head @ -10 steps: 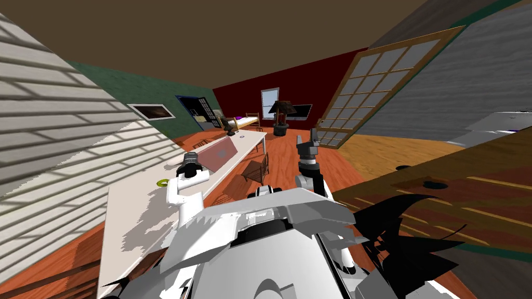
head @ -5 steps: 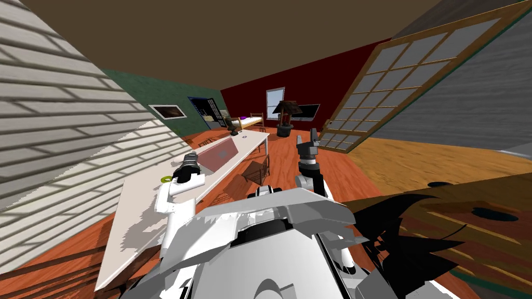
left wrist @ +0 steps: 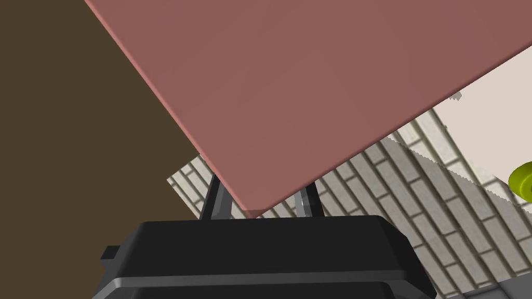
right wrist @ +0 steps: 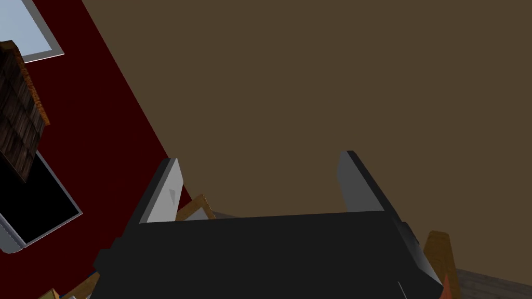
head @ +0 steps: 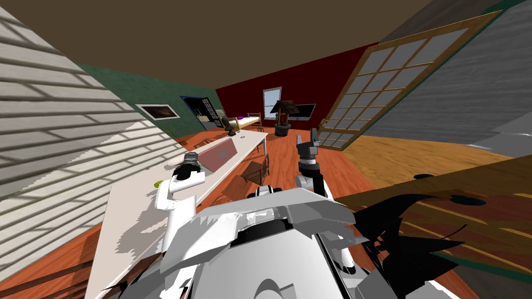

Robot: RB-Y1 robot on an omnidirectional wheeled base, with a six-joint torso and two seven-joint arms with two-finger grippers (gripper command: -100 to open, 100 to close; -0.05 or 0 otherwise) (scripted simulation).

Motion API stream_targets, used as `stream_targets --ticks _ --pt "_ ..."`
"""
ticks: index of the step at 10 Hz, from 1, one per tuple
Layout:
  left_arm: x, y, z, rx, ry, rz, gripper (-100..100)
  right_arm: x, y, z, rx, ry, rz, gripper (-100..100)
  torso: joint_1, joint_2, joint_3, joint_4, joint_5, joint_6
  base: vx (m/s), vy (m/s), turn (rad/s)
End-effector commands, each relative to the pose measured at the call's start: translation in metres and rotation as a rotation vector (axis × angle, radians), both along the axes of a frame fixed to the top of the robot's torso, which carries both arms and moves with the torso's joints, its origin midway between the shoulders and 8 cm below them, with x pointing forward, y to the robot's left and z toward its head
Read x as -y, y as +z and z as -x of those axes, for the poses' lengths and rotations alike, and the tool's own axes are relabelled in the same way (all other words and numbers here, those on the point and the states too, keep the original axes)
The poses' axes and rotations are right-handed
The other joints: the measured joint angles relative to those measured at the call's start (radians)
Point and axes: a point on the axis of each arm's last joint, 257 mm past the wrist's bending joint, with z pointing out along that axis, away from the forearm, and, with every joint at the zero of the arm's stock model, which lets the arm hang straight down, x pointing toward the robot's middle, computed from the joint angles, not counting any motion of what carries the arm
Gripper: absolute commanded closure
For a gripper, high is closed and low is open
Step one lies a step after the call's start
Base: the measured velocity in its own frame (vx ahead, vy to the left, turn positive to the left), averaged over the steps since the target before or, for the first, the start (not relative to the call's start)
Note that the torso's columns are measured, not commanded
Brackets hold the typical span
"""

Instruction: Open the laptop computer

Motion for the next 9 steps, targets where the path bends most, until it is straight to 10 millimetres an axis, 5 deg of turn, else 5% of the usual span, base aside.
stream_targets --ticks 1,9 --pt "-0.005 -0.010 0.002 -0.035 0.031 0.036 100 0.000 0.000 0.000 0.000 0.000 0.000 0 -0.002 -0.001 0.000 -0.002 0.001 -0.003 -0.019 0.057 0.004" --pt "-0.012 -0.017 -0.002 -0.084 0.112 0.144 100 0.000 0.000 0.000 0.000 0.000 0.000 0 -0.002 -0.003 -0.002 -0.004 0.003 0.002 -0.033 0.079 -0.119"
